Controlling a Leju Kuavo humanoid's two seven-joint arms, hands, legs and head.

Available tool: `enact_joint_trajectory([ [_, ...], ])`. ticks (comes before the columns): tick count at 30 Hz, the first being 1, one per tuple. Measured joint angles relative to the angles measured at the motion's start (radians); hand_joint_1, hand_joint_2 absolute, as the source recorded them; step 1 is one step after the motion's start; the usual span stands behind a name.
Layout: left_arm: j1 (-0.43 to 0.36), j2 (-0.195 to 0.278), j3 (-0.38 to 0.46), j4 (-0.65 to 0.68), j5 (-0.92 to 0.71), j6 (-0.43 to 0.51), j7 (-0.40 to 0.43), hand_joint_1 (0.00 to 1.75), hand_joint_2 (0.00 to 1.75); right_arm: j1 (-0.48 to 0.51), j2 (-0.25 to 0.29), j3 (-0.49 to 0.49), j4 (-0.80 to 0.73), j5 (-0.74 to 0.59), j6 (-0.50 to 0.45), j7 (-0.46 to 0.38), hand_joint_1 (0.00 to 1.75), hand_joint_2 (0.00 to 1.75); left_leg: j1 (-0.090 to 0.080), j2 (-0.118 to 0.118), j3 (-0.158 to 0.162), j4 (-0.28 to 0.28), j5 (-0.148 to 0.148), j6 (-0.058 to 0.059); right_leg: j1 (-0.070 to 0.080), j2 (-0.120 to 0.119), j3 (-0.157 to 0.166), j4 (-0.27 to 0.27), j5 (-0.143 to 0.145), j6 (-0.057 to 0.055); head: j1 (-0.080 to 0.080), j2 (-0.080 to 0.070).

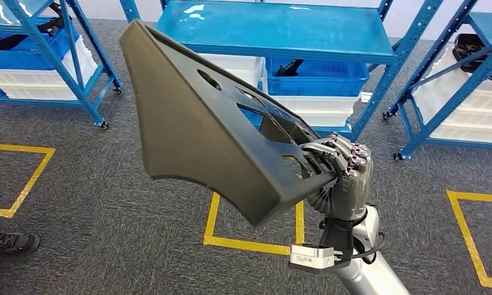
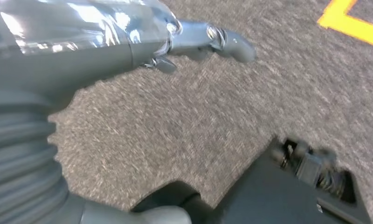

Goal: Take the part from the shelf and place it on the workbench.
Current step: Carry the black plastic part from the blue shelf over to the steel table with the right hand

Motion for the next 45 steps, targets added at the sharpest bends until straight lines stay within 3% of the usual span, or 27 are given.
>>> enact_joint_trajectory([
  [2,-0.001,0.000,0.000,0.000,-0.002,0.000,-0.001,0.00,1.75,0.002,0.001,-0.001,0.000,-0.014,0.000,-0.004,1.75,1.75,0.003,0.002,-0.010,0.017,-0.016,-0.008,-0.004,0.006,-0.011,-0.001,0.006,-0.017,-0.013,0.000],
  [3,-0.002,0.001,0.000,0.000,-0.003,0.000,-0.002,0.00,1.75,0.003,0.002,-0.001,0.000,-0.018,0.000,-0.005,1.75,1.75,0.003,0.001,-0.022,0.051,-0.043,-0.010,-0.004,0.008,-0.015,-0.002,0.011,-0.027,-0.021,0.000],
  [6,-0.008,0.001,0.001,-0.001,-0.004,0.000,-0.007,0.00,1.75,0.008,0.003,-0.002,0.000,-0.021,0.000,-0.008,1.75,1.75,-0.004,-0.006,-0.076,0.239,-0.148,-0.009,0.003,0.014,-0.026,-0.002,0.021,-0.041,-0.045,0.000],
  [7,-0.009,0.001,0.001,-0.001,-0.004,-0.001,-0.007,0.00,1.75,0.010,0.003,-0.002,0.000,-0.021,0.000,-0.009,1.75,1.75,-0.007,-0.008,-0.079,0.278,-0.160,-0.007,0.006,0.017,-0.028,-0.001,0.024,-0.043,-0.050,0.000],
  [8,-0.008,0.001,0.001,-0.001,-0.005,-0.001,-0.007,0.00,1.75,0.012,0.003,-0.002,0.000,-0.021,0.000,-0.010,1.75,1.75,-0.008,-0.009,-0.066,0.280,-0.153,-0.004,0.009,0.022,-0.029,-0.001,0.025,-0.043,-0.053,0.000],
  [10,-0.002,0.002,0.001,-0.001,-0.006,-0.002,-0.007,0.00,1.75,0.014,0.003,-0.002,0.000,-0.022,0.000,-0.012,1.75,1.75,-0.010,-0.024,0.003,0.176,-0.100,0.004,0.011,0.036,-0.030,0.003,0.026,-0.042,-0.057,0.000],
  [12,0.006,0.002,0.001,0.000,-0.007,-0.003,-0.008,0.00,1.75,0.014,0.003,-0.003,0.000,-0.022,0.000,-0.014,1.75,1.75,-0.009,-0.067,0.066,0.061,-0.066,0.011,0.012,0.052,-0.039,0.010,0.028,-0.037,-0.059,0.000],
  [14,0.011,0.001,0.001,0.000,-0.007,-0.004,-0.010,0.00,1.75,0.017,0.004,-0.005,0.000,-0.023,0.000,-0.015,1.75,1.75,-0.009,-0.086,0.080,0.025,-0.066,0.014,0.011,0.067,-0.052,0.015,0.034,-0.026,-0.061,0.000],
  [16,0.011,-0.001,0.001,0.000,-0.007,-0.005,-0.010,0.00,1.75,0.020,0.005,-0.009,0.000,-0.023,0.000,-0.016,1.75,1.75,-0.010,-0.062,0.078,0.013,-0.069,0.021,0.011,0.078,-0.062,0.019,0.036,-0.016,-0.063,0.000],
  [18,0.011,-0.003,0.001,0.000,-0.007,-0.006,-0.010,0.00,1.75,0.022,0.005,-0.014,-0.001,-0.023,-0.001,-0.019,1.75,1.75,-0.006,-0.037,0.076,0.001,-0.069,0.034,0.015,0.057,-0.087,0.058,0.009,-0.009,-0.055,0.000],
  [21,0.013,-0.004,0.001,0.000,-0.009,-0.005,-0.010,0.00,1.75,0.026,0.005,-0.018,-0.001,-0.024,-0.001,-0.021,1.75,1.75,-0.004,0.000,0.071,-0.002,-0.067,0.042,0.014,0.016,-0.171,0.239,-0.074,-0.002,-0.031,0.000],
  [22,0.013,-0.004,0.001,0.000,-0.009,-0.005,-0.009,0.00,1.75,0.028,0.005,-0.018,-0.001,-0.024,-0.001,-0.022,1.75,1.75,-0.004,0.013,0.071,-0.002,-0.067,0.042,0.013,0.012,-0.191,0.285,-0.083,-0.001,-0.025,0.000],
  [23,0.013,-0.004,0.001,0.000,-0.010,-0.005,-0.008,0.00,1.75,0.030,0.006,-0.019,-0.001,-0.024,-0.001,-0.022,1.75,1.75,-0.004,0.026,0.072,-0.002,-0.067,0.042,0.012,0.010,-0.195,0.294,-0.074,0.000,-0.020,0.000],
  [25,0.013,-0.003,0.001,0.000,-0.012,-0.003,-0.007,0.00,1.75,0.032,0.006,-0.020,-0.001,-0.024,-0.001,-0.022,1.75,1.75,-0.004,0.049,0.075,-0.002,-0.067,0.041,0.010,-0.004,-0.148,0.199,-0.009,0.001,-0.011,0.000],
  [27,0.012,-0.003,0.001,0.000,-0.013,-0.002,-0.007,0.00,1.75,0.031,0.007,-0.023,-0.002,-0.023,-0.001,-0.022,1.75,1.75,-0.008,0.068,0.077,-0.002,-0.068,0.037,0.016,-0.044,-0.086,0.067,0.042,-0.001,-0.004,0.000],
  [29,0.012,-0.003,0.001,0.000,-0.014,-0.001,-0.007,0.00,1.75,0.032,0.009,-0.027,-0.003,-0.023,-0.001,-0.022,1.75,1.75,-0.015,0.083,0.074,-0.002,-0.067,0.029,0.024,-0.064,-0.069,0.018,0.049,-0.008,-0.005,0.000],
  [31,0.011,-0.002,0.001,0.000,-0.014,-0.001,-0.006,0.00,1.75,0.036,0.010,-0.032,-0.005,-0.023,-0.001,-0.023,1.75,1.75,-0.017,0.094,0.075,-0.003,-0.067,0.019,0.021,-0.047,-0.075,0.014,0.054,-0.020,-0.012,0.000],
  [33,0.010,-0.002,0.001,0.000,-0.014,-0.001,-0.005,0.00,1.75,0.037,0.011,-0.037,-0.008,-0.024,-0.001,-0.023,1.75,1.75,-0.014,0.060,0.067,0.026,-0.093,0.011,0.014,-0.030,-0.077,0.010,0.061,-0.036,-0.022,0.000],
  [35,0.008,-0.002,0.001,0.000,-0.014,0.000,-0.006,0.00,1.75,0.037,0.013,-0.040,-0.009,-0.025,-0.001,-0.023,1.75,1.75,-0.011,0.008,0.025,0.134,-0.158,0.009,0.011,-0.014,-0.081,0.008,0.067,-0.049,-0.035,0.000],
  [37,0.002,-0.002,0.002,0.000,-0.013,0.000,-0.007,0.00,1.75,0.038,0.015,-0.041,-0.009,-0.026,-0.001,-0.023,1.75,1.75,-0.012,-0.009,-0.021,0.257,-0.208,0.009,0.013,0.005,-0.086,0.009,0.072,-0.055,-0.047,0.000],
  [38,0.000,-0.002,0.002,0.000,-0.013,0.000,-0.007,0.00,1.75,0.039,0.015,-0.042,-0.009,-0.026,-0.001,-0.023,1.75,1.75,-0.011,-0.011,-0.025,0.278,-0.208,0.009,0.014,0.017,-0.088,0.010,0.074,-0.056,-0.050,0.000],
  [39,0.000,-0.002,0.002,0.000,-0.014,-0.001,-0.006,0.00,1.75,0.040,0.015,-0.042,-0.009,-0.026,-0.001,-0.023,1.75,1.75,-0.010,-0.012,-0.011,0.259,-0.189,0.009,0.013,0.030,-0.089,0.011,0.075,-0.055,-0.052,0.000],
  [40,0.002,-0.002,0.002,0.000,-0.014,-0.002,-0.005,0.00,1.75,0.041,0.015,-0.043,-0.009,-0.027,-0.001,-0.023,1.75,1.75,-0.008,-0.017,0.017,0.205,-0.156,0.009,0.012,0.044,-0.090,0.014,0.076,-0.054,-0.054,0.000],
  [42,0.008,-0.002,0.002,0.001,-0.014,-0.004,-0.004,0.00,1.75,0.042,0.015,-0.045,-0.009,-0.029,-0.001,-0.023,1.75,1.75,0.001,-0.063,0.077,0.074,-0.103,0.007,0.011,0.069,-0.098,0.023,0.078,-0.048,-0.060,0.000],
  [44,0.012,-0.003,0.002,0.001,-0.014,-0.004,-0.004,0.00,1.75,0.044,0.015,-0.048,-0.009,-0.029,-0.001,-0.023,1.75,1.75,0.005,-0.102,0.095,0.016,-0.094,0.008,0.012,0.089,-0.115,0.030,0.085,-0.036,-0.062,0.000],
  [45,0.012,-0.004,0.002,0.001,-0.014,-0.004,-0.005,0.00,1.75,0.046,0.015,-0.050,-0.009,-0.030,-0.001,-0.023,1.75,1.75,0.004,-0.101,0.093,0.010,-0.094,0.011,0.011,0.100,-0.122,0.030,0.091,-0.028,-0.061,0.000],
])
